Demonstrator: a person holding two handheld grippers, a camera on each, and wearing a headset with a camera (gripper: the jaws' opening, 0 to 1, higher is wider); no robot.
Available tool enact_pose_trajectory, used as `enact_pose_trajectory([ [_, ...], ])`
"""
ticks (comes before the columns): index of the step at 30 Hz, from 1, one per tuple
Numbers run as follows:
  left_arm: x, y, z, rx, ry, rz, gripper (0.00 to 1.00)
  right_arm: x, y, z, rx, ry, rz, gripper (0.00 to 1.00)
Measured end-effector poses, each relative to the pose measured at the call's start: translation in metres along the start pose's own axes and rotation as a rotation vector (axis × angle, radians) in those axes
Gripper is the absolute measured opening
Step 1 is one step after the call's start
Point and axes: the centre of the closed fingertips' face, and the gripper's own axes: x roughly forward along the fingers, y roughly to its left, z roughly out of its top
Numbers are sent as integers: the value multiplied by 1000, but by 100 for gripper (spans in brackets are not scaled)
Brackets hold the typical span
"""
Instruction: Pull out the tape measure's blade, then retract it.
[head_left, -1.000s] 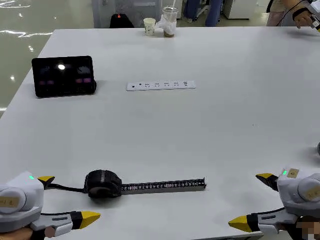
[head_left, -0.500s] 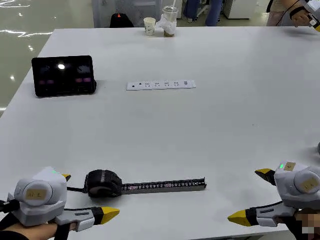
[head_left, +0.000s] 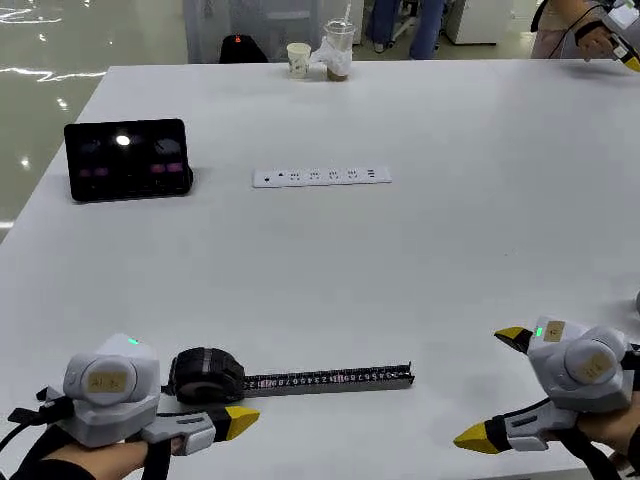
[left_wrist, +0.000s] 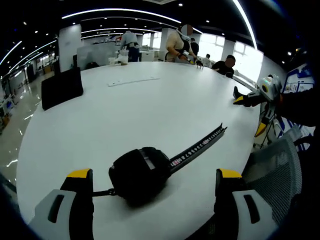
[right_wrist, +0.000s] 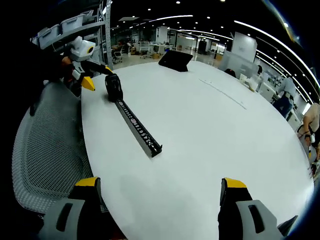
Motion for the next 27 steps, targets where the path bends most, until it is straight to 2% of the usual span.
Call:
enact_pose_trajectory([
  [6,9,4,5,-30,5,68,99,8,-4,13,-46,3,28,99],
  [15,16,-1,9,-67,0,107,99,24,3,21,-89,40,116,99],
  [16,18,-1,7,-73,11,115,99,27,5,21,-98,51,128,99],
  [18,19,-4,6,-123,30,119,99,32,6,20,-119,70,143,99],
  [20,20,-4,6,-124,33,129,99,36,7,20,-134,82,153,99],
  [24,22,-6,5,-114,27,139,99,44,6,22,-160,102,166,99],
  [27,21,-1,9,-121,-2,183,99,49,4,23,-178,115,176,99],
])
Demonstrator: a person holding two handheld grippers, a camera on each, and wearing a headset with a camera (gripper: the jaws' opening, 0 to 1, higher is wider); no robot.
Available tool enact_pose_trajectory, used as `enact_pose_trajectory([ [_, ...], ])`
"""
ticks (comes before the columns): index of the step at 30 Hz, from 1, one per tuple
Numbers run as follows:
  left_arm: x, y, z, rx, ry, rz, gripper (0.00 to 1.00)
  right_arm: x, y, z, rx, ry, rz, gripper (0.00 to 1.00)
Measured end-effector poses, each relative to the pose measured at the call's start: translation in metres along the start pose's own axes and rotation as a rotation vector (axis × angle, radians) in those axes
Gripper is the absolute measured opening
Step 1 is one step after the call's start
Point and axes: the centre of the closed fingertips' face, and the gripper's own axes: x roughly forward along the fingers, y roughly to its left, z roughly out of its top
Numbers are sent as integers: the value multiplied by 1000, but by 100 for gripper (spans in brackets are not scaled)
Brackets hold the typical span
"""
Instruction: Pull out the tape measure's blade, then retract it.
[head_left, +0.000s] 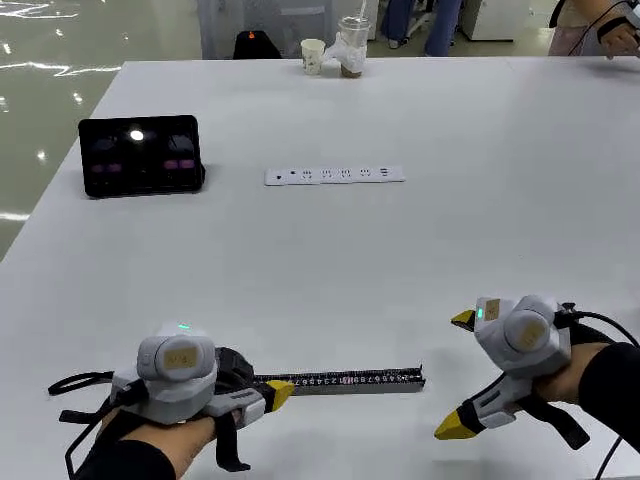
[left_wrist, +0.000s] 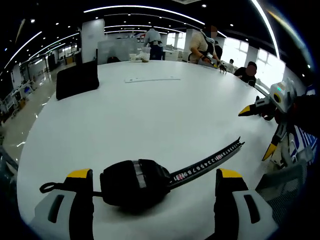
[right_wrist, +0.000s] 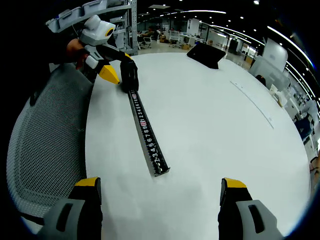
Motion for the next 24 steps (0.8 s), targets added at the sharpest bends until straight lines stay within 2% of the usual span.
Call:
enact_pose_trajectory([
  [2,0,1,-1,-34,2,20,99,2,-2,1,-11,8,8,99],
  [4,2,-2,-4,-124,27,21,99,5,-4,4,-19,12,12,99],
  [5,3,-1,-1,-148,19,27,99,6,-4,4,-22,16,17,99],
  [8,4,4,4,-144,11,50,99,9,-7,5,-33,23,22,99],
  [11,6,10,4,-205,16,81,99,11,-8,7,-39,30,30,99],
  [18,7,25,7,-189,-38,176,99,17,-11,8,-54,45,46,99],
  [21,4,33,13,-180,-87,214,99,20,-12,6,-65,56,58,99],
  [24,2,40,15,-164,-114,240,99,22,-12,6,-72,64,67,99],
])
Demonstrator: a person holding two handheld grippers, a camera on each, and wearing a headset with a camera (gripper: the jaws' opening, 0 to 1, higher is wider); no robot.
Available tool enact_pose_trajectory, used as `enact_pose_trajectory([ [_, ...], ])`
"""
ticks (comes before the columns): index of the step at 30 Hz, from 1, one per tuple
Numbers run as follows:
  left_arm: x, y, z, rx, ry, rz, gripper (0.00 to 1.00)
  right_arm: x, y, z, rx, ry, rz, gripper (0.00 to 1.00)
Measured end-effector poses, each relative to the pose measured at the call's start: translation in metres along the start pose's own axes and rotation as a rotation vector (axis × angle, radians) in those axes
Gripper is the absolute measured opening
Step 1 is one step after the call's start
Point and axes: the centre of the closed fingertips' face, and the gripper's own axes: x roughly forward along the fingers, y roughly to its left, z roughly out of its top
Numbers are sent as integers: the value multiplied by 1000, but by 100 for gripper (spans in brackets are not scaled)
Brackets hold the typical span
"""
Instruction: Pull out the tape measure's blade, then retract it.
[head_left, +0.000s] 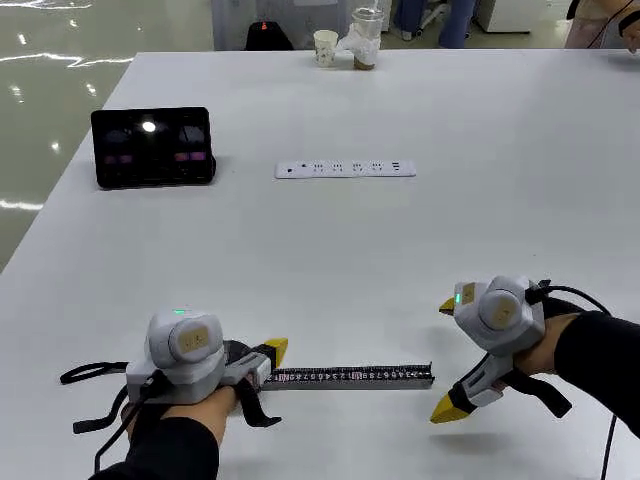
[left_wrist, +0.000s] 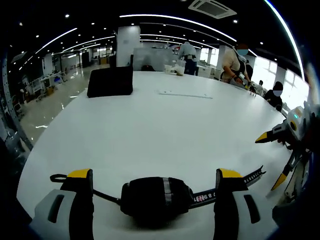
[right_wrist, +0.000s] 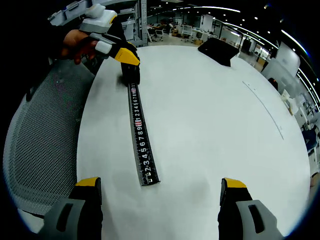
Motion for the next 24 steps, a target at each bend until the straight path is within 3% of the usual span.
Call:
enact_pose_trajectory([
  [2,-1,1,0,11,-15,8,99,2,-1,0,-3,5,5,99],
  [5,-2,-5,1,53,-72,-10,99,5,-1,0,-15,15,16,99],
  [8,0,-14,-5,95,-80,-35,99,6,1,0,-37,27,30,86],
  [12,4,-21,-10,128,-85,-56,99,10,2,-1,-47,41,46,84],
  [17,3,-18,-13,118,-77,-60,99,12,6,0,-47,54,78,73],
  [24,4,-11,-18,90,-77,-61,99,14,7,-1,-92,68,84,60],
])
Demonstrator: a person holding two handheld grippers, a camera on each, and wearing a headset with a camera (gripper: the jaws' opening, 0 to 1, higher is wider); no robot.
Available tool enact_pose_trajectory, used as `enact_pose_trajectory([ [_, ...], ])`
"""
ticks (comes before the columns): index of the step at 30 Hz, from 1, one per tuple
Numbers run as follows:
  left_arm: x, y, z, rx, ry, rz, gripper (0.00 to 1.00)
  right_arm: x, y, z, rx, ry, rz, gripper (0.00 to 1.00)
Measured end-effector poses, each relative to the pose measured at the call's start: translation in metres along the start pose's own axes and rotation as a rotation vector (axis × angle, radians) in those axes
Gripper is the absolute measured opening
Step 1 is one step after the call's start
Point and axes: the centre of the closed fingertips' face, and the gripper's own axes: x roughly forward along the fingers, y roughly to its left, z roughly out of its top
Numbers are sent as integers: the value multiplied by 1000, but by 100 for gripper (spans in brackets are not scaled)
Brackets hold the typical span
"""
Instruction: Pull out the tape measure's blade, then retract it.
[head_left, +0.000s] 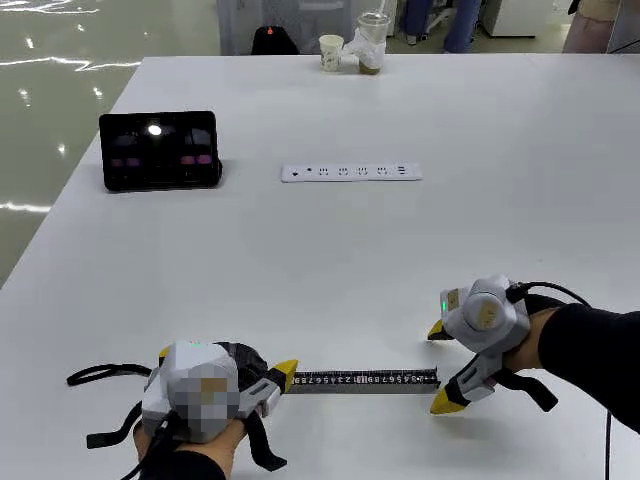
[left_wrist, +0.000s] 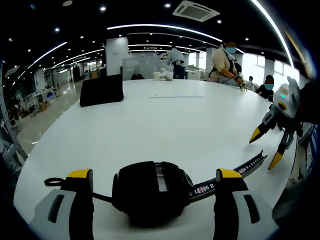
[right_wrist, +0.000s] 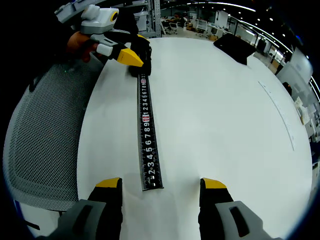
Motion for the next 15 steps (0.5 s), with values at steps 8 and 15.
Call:
enact_pose_trajectory([
  [8,2,-4,-1,27,0,-15,99,1,3,-3,-47,10,12,42],
  [15,3,-3,-2,45,0,-16,99,3,4,-2,-57,9,14,31],
])
